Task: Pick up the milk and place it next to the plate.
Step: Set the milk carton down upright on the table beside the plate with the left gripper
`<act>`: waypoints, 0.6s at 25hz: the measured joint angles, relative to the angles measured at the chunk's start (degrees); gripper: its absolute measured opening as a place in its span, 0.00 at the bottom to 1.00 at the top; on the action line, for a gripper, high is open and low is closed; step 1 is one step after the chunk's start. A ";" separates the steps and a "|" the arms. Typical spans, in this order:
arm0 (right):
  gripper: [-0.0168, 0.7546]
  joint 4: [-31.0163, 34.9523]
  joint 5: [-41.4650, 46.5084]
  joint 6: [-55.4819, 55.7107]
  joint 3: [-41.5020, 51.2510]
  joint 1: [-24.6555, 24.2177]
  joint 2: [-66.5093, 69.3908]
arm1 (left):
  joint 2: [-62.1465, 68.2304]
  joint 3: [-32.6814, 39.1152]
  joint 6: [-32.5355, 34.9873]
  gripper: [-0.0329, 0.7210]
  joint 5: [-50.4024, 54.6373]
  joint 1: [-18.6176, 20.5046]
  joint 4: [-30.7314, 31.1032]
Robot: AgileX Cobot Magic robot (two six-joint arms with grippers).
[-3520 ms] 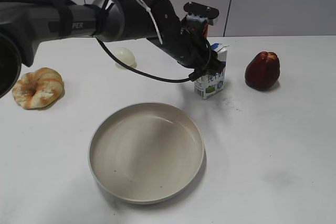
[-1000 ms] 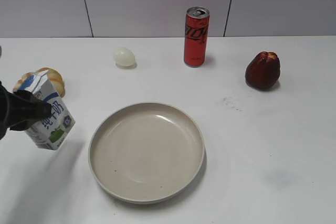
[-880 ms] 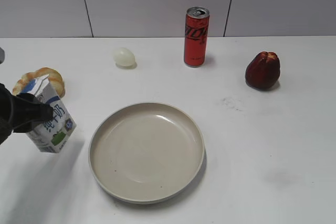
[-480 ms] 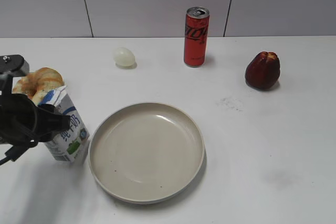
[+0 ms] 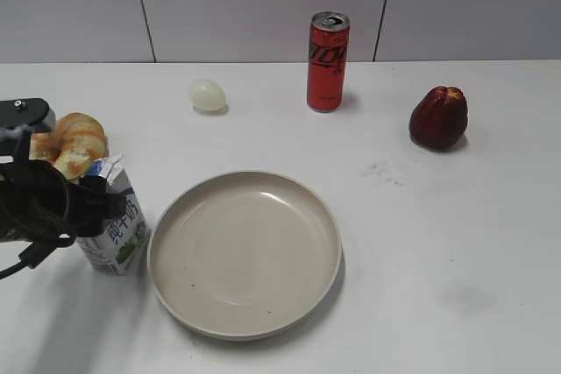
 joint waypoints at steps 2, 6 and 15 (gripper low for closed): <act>0.63 0.00 0.00 0.00 0.00 0.00 0.00 | -0.23 0.00 0.00 0.78 0.00 -0.06 -0.07; 0.63 0.00 0.00 0.00 0.00 0.00 0.00 | -3.25 -0.24 0.00 0.90 1.70 -0.18 -0.13; 0.63 0.00 0.00 0.00 0.00 0.00 0.00 | -23.68 -10.11 -0.11 0.92 25.38 1.09 4.16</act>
